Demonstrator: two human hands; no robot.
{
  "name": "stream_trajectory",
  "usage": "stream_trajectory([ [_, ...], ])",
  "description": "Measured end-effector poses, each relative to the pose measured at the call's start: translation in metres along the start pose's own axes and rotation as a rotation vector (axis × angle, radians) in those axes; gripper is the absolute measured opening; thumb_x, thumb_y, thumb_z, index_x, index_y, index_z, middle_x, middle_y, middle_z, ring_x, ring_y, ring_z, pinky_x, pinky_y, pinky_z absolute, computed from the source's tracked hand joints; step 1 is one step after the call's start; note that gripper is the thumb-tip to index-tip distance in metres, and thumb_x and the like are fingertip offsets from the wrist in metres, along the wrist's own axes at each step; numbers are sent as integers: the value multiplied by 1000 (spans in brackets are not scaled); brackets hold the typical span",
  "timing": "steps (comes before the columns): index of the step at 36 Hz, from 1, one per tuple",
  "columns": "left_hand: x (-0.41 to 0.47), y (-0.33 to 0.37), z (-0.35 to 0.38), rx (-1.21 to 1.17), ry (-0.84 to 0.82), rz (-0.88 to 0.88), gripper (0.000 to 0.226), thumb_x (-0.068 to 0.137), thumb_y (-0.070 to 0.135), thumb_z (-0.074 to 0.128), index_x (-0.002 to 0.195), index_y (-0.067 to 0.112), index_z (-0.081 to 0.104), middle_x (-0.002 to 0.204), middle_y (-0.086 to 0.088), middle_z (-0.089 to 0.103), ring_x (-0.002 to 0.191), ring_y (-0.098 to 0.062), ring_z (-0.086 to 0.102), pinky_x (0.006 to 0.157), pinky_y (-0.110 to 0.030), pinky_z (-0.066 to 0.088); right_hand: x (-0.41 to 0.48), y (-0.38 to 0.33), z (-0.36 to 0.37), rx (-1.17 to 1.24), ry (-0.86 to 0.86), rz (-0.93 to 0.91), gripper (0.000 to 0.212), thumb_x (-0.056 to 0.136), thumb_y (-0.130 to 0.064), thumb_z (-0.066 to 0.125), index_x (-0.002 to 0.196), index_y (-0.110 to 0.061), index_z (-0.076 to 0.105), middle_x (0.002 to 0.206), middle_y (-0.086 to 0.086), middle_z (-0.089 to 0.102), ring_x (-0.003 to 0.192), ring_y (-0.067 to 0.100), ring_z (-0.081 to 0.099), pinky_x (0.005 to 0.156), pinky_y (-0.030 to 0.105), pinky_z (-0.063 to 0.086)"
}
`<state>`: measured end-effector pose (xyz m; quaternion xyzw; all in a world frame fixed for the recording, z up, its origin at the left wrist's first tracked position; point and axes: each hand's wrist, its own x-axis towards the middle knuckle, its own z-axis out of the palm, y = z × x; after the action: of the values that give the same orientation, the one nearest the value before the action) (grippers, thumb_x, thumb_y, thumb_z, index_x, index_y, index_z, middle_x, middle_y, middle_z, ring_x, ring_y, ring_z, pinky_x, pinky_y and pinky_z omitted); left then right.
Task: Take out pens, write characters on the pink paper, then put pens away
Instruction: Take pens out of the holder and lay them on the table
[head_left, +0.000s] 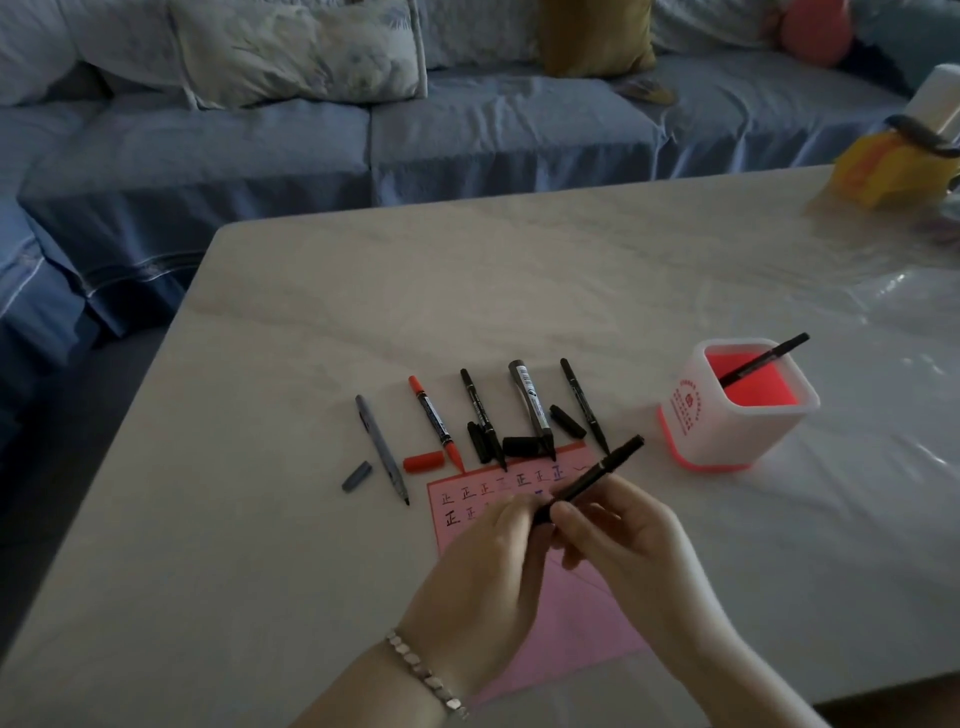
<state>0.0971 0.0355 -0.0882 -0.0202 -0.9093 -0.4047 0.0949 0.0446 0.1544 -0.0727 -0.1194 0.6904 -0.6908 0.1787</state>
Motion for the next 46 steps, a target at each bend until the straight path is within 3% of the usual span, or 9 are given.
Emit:
stream_trajectory([
  [6, -3, 2, 6, 70, -14, 53, 52, 87, 53, 10, 105, 27, 51, 87, 13, 61, 75, -4, 58, 66, -19, 47, -10, 11, 7, 70, 127, -23, 23, 82, 5, 57, 72, -13, 65, 64, -2, 66, 59, 6, 58, 58, 15, 47],
  [13, 0, 4, 7, 43, -26, 44, 39, 91, 50, 23, 110, 34, 54, 72, 19, 62, 65, 4, 57, 54, -8, 42, -14, 17, 3, 142, 174, 47, 19, 84, 5, 54, 70, -4, 63, 56, -1, 60, 59, 9, 55, 60, 17, 49],
  [20, 2, 5, 3, 83, -56, -14, 43, 84, 62, 17, 108, 35, 39, 52, 10, 45, 52, -4, 51, 42, -16, 35, -6, 12, -4, 157, 108, 12, 21, 86, 5, 49, 77, -4, 67, 70, 9, 70, 69, 14, 65, 64, 17, 52],
  [25, 8, -2, -2, 130, -138, -127, 60, 73, 70, 18, 116, 30, 31, 45, 6, 35, 36, -7, 34, 36, -17, 28, 17, -12, -36, 393, 317, -59, 21, 89, -6, 42, 77, -8, 59, 63, 2, 70, 62, 12, 66, 65, 23, 57],
  [27, 5, -11, -4, 56, -122, -208, 44, 84, 58, 24, 117, 29, 30, 50, 4, 42, 37, -5, 34, 38, -15, 28, 25, -20, -58, 227, 296, -15, 16, 89, -9, 46, 80, -10, 59, 60, -3, 70, 58, 6, 65, 61, 21, 56],
  [31, -2, -20, -8, -64, -68, -383, 25, 97, 22, 30, 122, 26, 30, 87, -14, 66, 51, -14, 44, 48, -24, 36, 37, -3, -87, -499, 152, 158, 16, 86, -14, 58, 72, -17, 63, 57, -6, 68, 53, 6, 61, 49, 16, 45],
  [35, 1, -16, -4, 18, -121, -336, 35, 95, 10, 37, 127, 22, 27, 97, 16, 56, 52, 1, 52, 48, -16, 39, 44, 23, -100, -966, 210, 200, 21, 81, -28, 66, 74, -8, 65, 64, 5, 63, 56, 21, 53, 50, 26, 37],
  [39, 6, -8, 6, 100, -143, -247, 32, 94, 21, 44, 125, 23, 34, 111, 21, 54, 52, 11, 49, 51, -7, 40, 50, 40, -102, -1119, 323, 247, 23, 81, -33, 63, 88, -10, 65, 80, 6, 62, 72, 27, 55, 57, 29, 44],
  [46, 38, 12, 43, 151, -131, -154, 8, 89, 23, 56, 96, 19, 58, 87, 11, 59, 70, 2, 53, 59, -10, 45, 39, 40, -109, -1068, 371, 181, 24, 85, -37, 58, 92, -16, 68, 90, 4, 63, 83, 27, 56, 66, 33, 48],
])
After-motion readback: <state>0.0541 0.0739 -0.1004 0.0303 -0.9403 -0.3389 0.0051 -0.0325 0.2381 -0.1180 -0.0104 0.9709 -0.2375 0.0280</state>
